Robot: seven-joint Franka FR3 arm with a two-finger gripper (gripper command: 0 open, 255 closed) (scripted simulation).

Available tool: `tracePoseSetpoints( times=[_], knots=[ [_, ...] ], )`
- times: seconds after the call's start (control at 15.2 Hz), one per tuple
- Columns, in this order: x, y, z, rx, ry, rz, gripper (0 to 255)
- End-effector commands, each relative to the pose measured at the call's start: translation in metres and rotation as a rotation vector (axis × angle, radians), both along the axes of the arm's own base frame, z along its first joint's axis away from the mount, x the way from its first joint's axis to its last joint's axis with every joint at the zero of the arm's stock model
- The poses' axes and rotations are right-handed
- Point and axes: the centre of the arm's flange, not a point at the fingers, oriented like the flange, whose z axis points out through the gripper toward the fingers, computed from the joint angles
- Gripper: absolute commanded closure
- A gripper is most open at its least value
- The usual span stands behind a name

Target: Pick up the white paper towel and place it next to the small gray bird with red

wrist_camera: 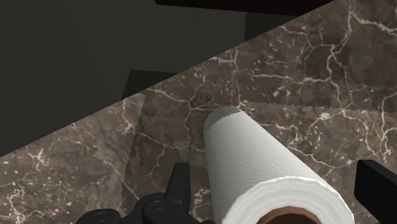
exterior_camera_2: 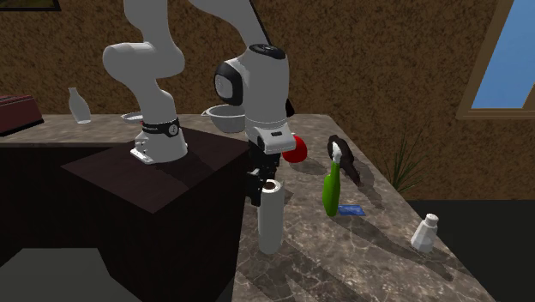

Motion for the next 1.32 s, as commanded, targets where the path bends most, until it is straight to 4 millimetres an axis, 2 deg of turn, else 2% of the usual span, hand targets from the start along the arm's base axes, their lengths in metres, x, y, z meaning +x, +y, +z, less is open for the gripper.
tracePoseSetpoints(
  times=[0.0, 0.07, 0.13, 0.73, 1.25],
  knots=[
    [0.000, 0.000, 0.000, 0.000, 0.000, 0.000, 0],
    [0.000, 0.000, 0.000, 0.000, 0.000, 0.000, 0],
    [0.000, 0.000, 0.000, 0.000, 0.000, 0.000, 255],
    [0.000, 0.000, 0.000, 0.000, 0.000, 0.000, 255],
    [0.000, 0.000, 0.042, 0.000, 0.000, 0.000, 255]
  ],
)
